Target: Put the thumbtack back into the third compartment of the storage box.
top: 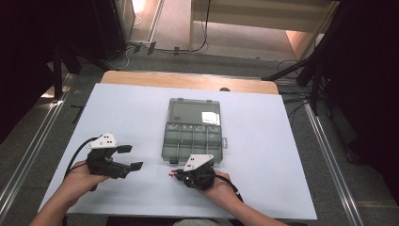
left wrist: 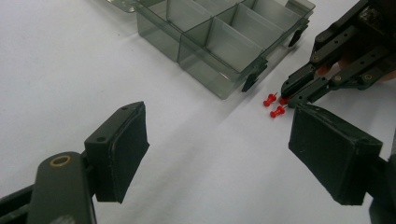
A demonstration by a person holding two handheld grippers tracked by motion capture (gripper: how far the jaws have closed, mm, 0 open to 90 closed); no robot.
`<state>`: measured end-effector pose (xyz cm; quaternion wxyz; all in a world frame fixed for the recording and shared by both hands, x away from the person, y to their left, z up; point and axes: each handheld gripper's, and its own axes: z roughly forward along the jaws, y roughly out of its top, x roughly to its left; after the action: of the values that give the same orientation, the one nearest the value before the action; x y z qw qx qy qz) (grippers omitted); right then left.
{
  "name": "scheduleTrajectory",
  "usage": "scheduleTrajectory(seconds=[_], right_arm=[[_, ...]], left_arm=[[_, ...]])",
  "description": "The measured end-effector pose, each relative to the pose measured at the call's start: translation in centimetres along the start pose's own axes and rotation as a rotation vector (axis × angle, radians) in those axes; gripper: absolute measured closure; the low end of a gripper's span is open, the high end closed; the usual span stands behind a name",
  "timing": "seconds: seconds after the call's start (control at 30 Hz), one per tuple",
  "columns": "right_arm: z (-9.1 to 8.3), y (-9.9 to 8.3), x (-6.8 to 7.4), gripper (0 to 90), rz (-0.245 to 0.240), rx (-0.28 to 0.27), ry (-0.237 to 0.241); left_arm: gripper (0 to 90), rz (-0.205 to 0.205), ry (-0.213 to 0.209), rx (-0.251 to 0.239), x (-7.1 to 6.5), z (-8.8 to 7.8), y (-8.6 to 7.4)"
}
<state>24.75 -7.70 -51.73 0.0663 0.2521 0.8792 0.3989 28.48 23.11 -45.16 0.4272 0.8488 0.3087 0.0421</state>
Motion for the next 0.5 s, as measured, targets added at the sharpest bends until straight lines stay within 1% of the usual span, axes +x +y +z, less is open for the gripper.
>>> scheduleTrajectory(seconds=[0.2, 0.23, 0.4, 0.5], right_arm=[[0.00, -0.02, -0.07, 83.6, 0.004, -0.001, 0.004], [0.01, -0.01, -0.20, 83.8, 0.010, -0.003, 0.014], [-0.02, -0.02, -0.42, 83.8, 0.028, -0.003, 0.029], [-0.04, -0.04, -0.52, 83.9, 0.029, -0.003, 0.035]], left_arm=[[19.2, 0.002, 0.002, 0.003, 0.00, 0.06, -0.02], [19.2, 0.001, 0.002, 0.004, -0.02, 0.06, -0.02], [19.2, 0.000, 0.000, 0.006, 0.03, 0.11, -0.08], [19.2, 0.002, 0.001, 0.006, 0.03, 0.06, -0.06]])
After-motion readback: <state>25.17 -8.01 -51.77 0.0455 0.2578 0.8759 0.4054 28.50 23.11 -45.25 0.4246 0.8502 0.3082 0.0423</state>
